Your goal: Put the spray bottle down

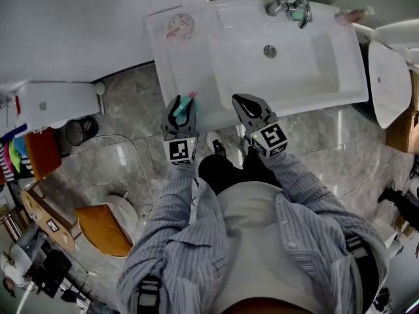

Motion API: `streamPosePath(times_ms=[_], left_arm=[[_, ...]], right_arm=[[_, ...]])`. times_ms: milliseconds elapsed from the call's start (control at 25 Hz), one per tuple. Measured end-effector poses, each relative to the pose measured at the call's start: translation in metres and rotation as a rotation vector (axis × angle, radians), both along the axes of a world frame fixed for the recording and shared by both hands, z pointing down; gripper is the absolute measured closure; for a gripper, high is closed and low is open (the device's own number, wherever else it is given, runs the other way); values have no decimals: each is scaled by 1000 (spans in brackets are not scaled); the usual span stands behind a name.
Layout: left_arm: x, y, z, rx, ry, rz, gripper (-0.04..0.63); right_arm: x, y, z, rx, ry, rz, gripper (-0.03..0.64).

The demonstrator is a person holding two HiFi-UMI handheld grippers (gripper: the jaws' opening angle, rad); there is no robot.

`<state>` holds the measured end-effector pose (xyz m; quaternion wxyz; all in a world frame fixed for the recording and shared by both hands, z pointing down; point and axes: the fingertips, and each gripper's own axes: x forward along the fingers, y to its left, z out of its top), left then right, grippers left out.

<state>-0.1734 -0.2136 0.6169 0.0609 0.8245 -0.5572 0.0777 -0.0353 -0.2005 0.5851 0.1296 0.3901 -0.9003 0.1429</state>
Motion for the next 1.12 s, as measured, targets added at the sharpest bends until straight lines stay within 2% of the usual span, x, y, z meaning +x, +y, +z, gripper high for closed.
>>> streamPosePath(times_ms=[760,1120], left_arm=[[3,19,2,-10,-45,17,446],[-3,37,-3,-19,-54,-21,446]], right_arm=[[6,15,-11,16,5,-14,601],[12,27,-27,46,6,-33,601]])
